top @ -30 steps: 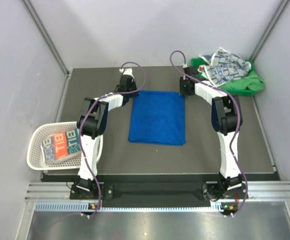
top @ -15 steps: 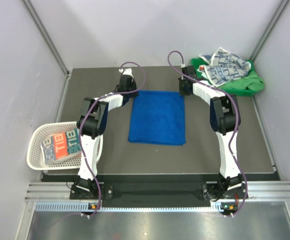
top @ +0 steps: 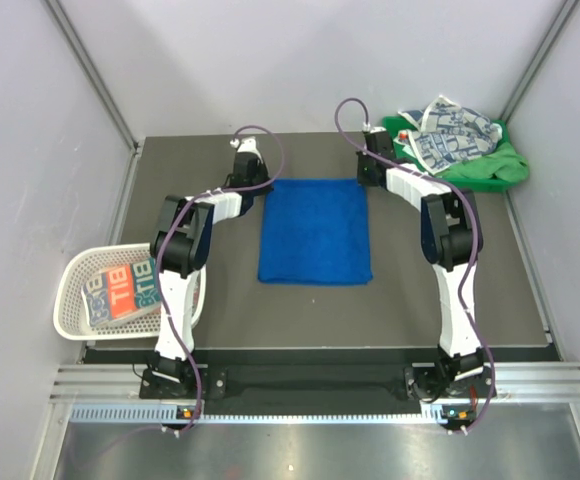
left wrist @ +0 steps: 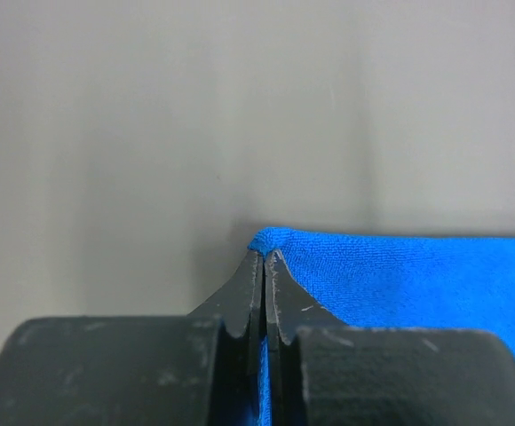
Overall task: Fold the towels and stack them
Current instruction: Fold the towel
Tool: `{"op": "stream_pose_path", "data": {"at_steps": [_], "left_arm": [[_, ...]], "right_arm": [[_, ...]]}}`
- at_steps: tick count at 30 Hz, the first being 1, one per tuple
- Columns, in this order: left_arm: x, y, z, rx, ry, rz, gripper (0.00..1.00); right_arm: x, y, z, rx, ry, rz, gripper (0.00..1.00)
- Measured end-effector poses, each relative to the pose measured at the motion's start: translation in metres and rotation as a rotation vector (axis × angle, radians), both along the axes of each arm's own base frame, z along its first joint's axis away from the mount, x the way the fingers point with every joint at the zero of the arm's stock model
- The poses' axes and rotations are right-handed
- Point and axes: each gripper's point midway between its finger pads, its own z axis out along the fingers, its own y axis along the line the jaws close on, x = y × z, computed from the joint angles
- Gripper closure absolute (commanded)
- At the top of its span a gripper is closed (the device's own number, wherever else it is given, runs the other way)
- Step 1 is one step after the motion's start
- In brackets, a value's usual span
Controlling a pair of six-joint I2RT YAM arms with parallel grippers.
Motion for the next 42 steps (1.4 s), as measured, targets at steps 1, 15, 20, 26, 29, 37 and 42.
{"op": "stream_pose_path", "data": {"at_steps": [1,15,20,26,29,37,42], "left_arm": [[0.001,0.001,0.002,-0.002,-0.007,0.003,1.00],[0.001,0.007,0.053,-0.063,-0.140,-0.002,1.00],[-0.018,0.004,0.060,-0.094,-0.141,-0.037,1.00],[-0.050,0.004,0.064,-0.128,-0.118,-0.064,1.00],[-0.069,0.006,0.064,-0.146,-0.100,-0.066,1.00],[-0.124,0.006,0.050,-0.168,-0.026,-0.073,1.00],[-0.158,0.015,0.040,-0.169,0.019,-0.057,1.00]], "right_arm": [[0.002,0.000,0.004,0.003,-0.015,0.001,1.00],[-0.001,-0.005,0.071,0.051,-0.213,0.002,1.00],[-0.022,-0.011,0.054,0.046,-0.182,0.000,1.00],[-0.053,-0.017,0.048,0.065,-0.160,-0.010,1.00],[-0.073,-0.019,0.051,0.092,-0.155,-0.016,1.00],[-0.124,-0.020,0.049,0.145,-0.133,-0.014,1.00],[-0.163,-0.013,0.032,0.162,-0.083,0.011,1.00]]}}
